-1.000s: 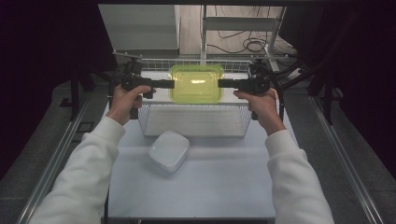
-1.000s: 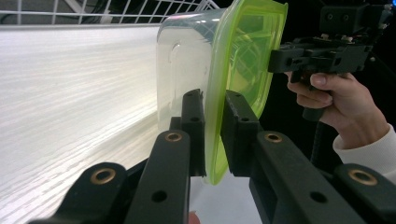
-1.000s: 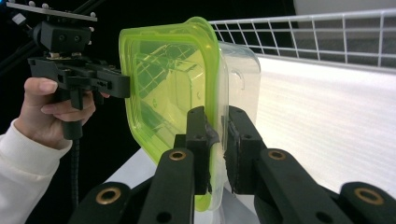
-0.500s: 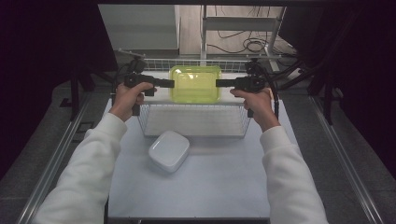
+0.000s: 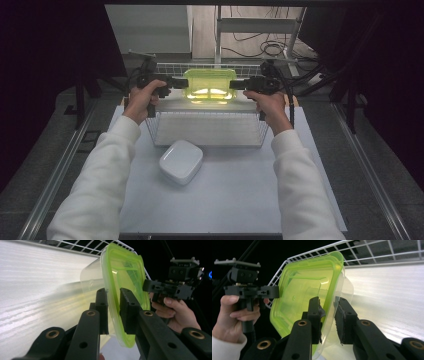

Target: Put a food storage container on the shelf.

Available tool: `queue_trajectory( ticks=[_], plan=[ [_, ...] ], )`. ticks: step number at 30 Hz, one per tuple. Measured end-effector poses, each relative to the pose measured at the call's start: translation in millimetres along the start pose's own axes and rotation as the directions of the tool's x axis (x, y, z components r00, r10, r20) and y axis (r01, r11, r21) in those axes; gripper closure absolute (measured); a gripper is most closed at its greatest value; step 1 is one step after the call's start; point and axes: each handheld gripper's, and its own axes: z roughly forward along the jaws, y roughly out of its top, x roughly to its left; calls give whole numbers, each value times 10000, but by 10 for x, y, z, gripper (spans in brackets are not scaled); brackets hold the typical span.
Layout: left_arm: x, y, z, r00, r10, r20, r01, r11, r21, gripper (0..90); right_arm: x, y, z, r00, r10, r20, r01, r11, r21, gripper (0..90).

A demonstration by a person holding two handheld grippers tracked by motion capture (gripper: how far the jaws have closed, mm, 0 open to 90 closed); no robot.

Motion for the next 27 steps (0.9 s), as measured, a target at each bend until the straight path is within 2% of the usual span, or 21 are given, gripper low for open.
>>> queue_trajectory(
  ticks=[4,9,11,13,14,17,19,21,23,24,25,27],
  plan=[
    [48,12,25,9995,-326,45,326,9994,-104,760,-30,-10,46,9985,531,90,-529,9982,-271,730],
    [71,13,43,9994,-337,13,337,9991,-248,744,-71,-32,77,9945,1043,7,-1041,9927,-611,725],
    [66,12,46,9997,-238,-115,234,9993,-294,735,-82,-39,79,9938,1110,-75,-1113,9915,-678,721],
    [44,6,51,9982,-9,-599,-17,9991,-432,692,-92,-45,84,9927,1199,-115,-1204,9903,-693,704],
    [38,4,52,9967,113,-809,-150,9988,-456,639,-90,-50,90,9931,1173,-76,-1175,9907,-686,692],
    [1,-11,42,9920,512,-1152,-586,9964,-611,521,-61,-70,101,9947,979,299,-951,9919,-840,550],
    [-67,-29,34,9855,964,-1397,-1074,9915,-732,459,-24,-91,73,9952,629,752,-538,9917,-1172,489],
    [-147,-40,10,9760,1380,-1687,-1538,9845,-846,397,31,-113,14,9943,233,1041,-56,9858,-1677,450],
    [-243,-59,-41,9608,1909,-2009,-2124,9729,-913,365,86,-121,-47,9942,12,1076,201,9804,-1960,433],
    [-311,-87,-87,9491,2237,-2217,-2499,9633,-979,360,133,-125,-89,9930,-200,1163,435,9781,-2036,426],
    [-351,-107,-114,9432,2408,-2289,-2689,9579,-1004,357,195,-137,-142,9894,-609,1317,882,9731,-2129,425],
    [-454,-172,-181,9259,2838,-2494,-3146,9447,-926,336,294,-162,-225,9846,-1082,1376,1365,9668,-2160,409]
  ],
)
